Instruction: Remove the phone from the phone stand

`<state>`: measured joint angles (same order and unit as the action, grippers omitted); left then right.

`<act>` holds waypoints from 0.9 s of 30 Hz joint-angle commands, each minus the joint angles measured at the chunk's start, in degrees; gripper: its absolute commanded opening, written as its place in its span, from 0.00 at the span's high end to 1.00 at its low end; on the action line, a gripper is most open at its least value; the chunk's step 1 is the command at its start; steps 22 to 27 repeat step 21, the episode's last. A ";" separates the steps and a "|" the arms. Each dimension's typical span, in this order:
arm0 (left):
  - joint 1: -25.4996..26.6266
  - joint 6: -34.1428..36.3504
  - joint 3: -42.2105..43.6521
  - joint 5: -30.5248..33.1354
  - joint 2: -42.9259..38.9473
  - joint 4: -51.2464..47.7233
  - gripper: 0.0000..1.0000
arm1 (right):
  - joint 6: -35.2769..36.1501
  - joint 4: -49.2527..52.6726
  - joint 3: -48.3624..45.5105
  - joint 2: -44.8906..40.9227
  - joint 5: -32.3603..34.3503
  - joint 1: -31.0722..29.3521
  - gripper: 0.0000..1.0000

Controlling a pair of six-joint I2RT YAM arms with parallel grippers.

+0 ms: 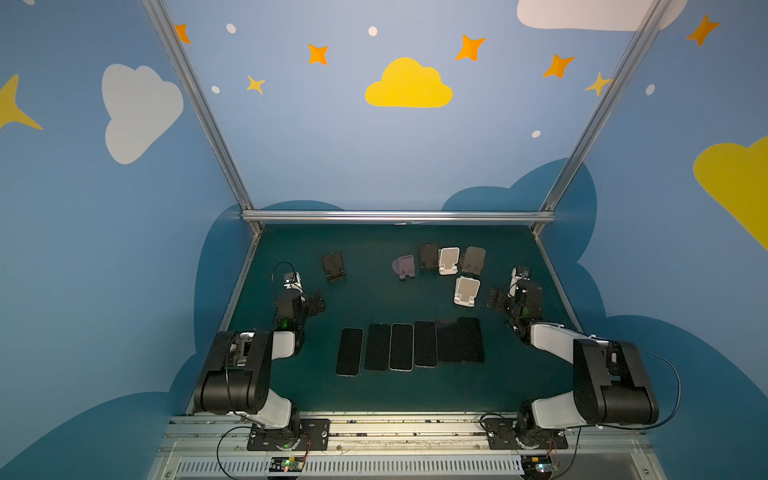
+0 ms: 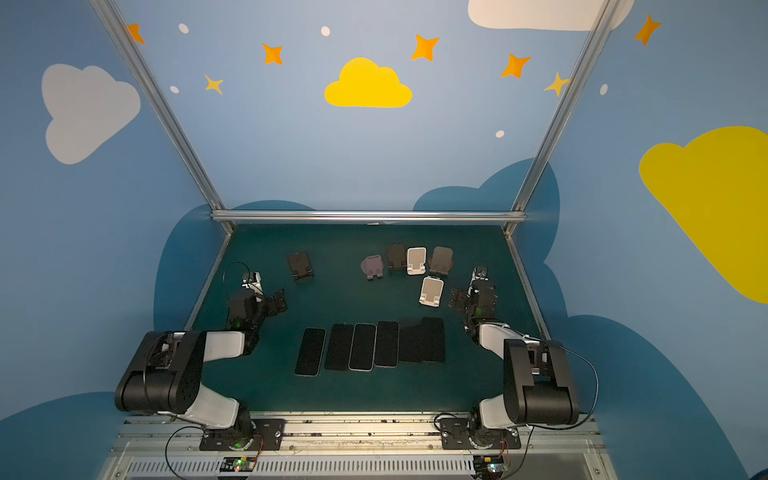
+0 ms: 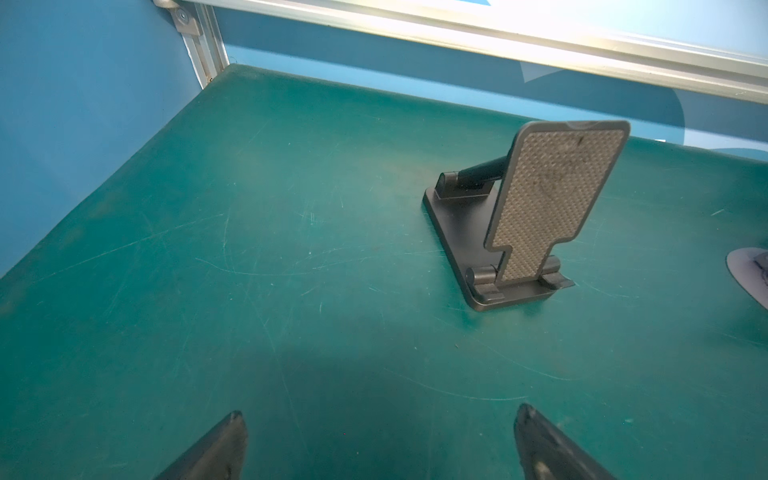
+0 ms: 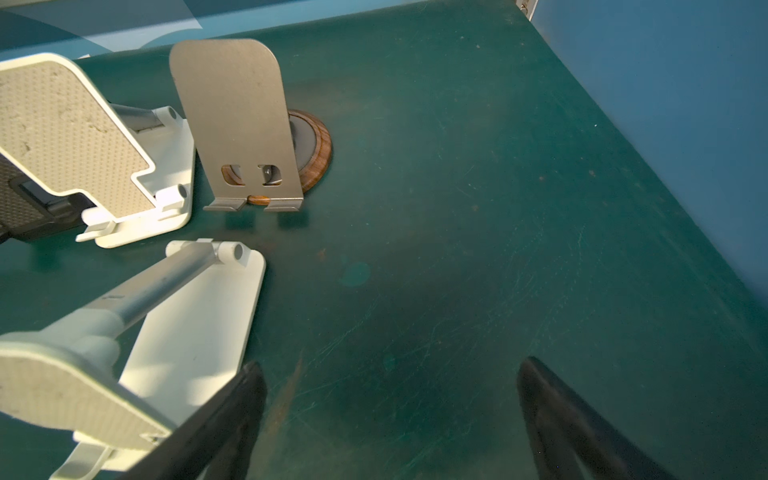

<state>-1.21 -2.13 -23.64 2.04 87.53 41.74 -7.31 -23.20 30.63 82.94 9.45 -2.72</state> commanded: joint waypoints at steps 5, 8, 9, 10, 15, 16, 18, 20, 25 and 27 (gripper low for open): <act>0.11 0.63 -0.65 0.08 -0.84 -0.34 0.00 | -0.41 0.35 0.27 -0.41 0.50 -0.22 0.06; 0.15 0.70 -0.68 0.07 -0.85 -0.27 0.00 | -0.39 0.31 0.31 -0.41 0.57 -0.26 0.05; 0.18 0.65 -0.66 0.07 -0.82 -0.34 0.00 | -0.40 0.39 0.38 -0.34 0.57 -0.24 0.05; 0.15 0.64 -0.74 0.07 -0.85 -0.34 0.00 | -0.38 0.41 0.46 -0.32 0.48 -0.26 0.05; 0.16 0.64 -0.78 0.07 -0.78 -0.34 0.00 | -0.50 0.98 0.96 -0.04 -0.37 0.16 0.06; 0.21 0.65 -0.77 0.07 -0.73 -0.34 0.00 | -0.46 0.95 0.91 -0.03 -0.28 0.17 0.06; 0.16 0.66 -0.78 0.07 -0.71 -0.34 0.00 | -0.49 0.92 0.92 -0.06 -0.32 0.17 0.06; 0.24 0.64 -0.68 0.07 -0.86 -0.34 0.00 | -0.42 0.71 0.71 -0.15 -0.18 0.09 0.05; 0.16 0.64 -0.66 0.07 -0.87 -0.26 0.00 | -0.36 0.81 0.67 -0.23 -0.06 0.01 0.05; 0.16 0.64 -0.66 0.07 -0.87 -0.26 0.00 | -0.36 0.81 0.67 -0.23 -0.06 0.01 0.05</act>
